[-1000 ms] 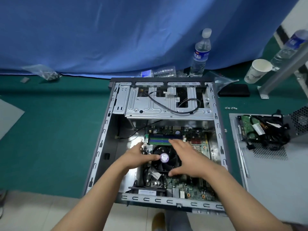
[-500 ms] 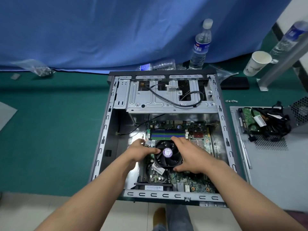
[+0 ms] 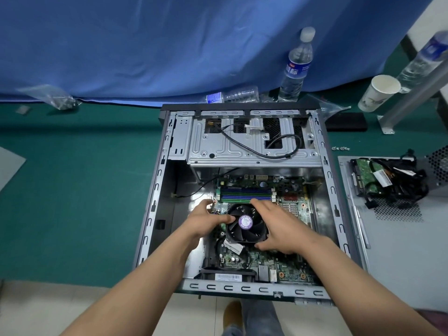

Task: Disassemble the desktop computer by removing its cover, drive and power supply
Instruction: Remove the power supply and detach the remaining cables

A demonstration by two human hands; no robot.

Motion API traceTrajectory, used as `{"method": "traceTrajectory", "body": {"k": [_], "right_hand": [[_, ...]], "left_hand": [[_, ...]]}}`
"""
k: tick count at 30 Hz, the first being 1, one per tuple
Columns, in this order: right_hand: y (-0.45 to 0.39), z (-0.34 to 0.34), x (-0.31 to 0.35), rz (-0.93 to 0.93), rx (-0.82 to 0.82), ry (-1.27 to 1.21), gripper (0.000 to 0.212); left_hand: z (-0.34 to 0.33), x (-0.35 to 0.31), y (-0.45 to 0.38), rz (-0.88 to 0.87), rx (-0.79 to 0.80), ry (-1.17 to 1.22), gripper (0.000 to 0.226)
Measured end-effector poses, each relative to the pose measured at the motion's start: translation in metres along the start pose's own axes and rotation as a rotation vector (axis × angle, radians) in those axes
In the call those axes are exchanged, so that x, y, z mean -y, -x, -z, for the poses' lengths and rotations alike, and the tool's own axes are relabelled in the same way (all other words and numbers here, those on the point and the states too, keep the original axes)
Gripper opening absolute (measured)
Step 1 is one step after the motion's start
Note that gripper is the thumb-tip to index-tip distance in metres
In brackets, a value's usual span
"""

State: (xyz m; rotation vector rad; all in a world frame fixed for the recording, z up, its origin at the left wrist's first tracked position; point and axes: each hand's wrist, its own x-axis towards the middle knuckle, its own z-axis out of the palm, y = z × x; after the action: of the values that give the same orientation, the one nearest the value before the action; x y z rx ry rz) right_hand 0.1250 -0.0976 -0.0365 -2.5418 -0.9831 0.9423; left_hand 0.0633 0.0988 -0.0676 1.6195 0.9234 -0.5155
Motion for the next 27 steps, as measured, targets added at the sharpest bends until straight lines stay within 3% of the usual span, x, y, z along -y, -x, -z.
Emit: {"method": "traceTrajectory", "body": {"k": [6,8,11,14,20,27], "right_hand": [[0.000,0.006,-0.002,-0.036,0.083,-0.136,0.111],[-0.001,0.013,-0.003,-0.058,0.097,-0.243,0.100],[-0.013,0.020,-0.004,-0.096,-0.010,-0.237,0.071],[-0.029,0.024,-0.002,-0.163,-0.140,-0.258,0.048],[-0.041,0.012,-0.005,-0.304,-0.334,-0.326,0.031],[-0.039,0.007,-0.008,-0.390,-0.384,-0.317,0.036]], "left_hand": [[0.003,-0.008,0.004,0.028,0.061,0.041,0.089],[0.004,-0.011,0.002,0.021,0.015,0.082,0.077],[0.003,-0.020,-0.005,-0.058,-0.154,0.127,0.044],[-0.001,-0.029,-0.013,-0.092,-0.236,0.164,0.033],[-0.008,-0.032,-0.024,-0.104,-0.346,0.177,0.001],[-0.005,-0.025,-0.028,-0.091,-0.417,0.284,0.017]]}}
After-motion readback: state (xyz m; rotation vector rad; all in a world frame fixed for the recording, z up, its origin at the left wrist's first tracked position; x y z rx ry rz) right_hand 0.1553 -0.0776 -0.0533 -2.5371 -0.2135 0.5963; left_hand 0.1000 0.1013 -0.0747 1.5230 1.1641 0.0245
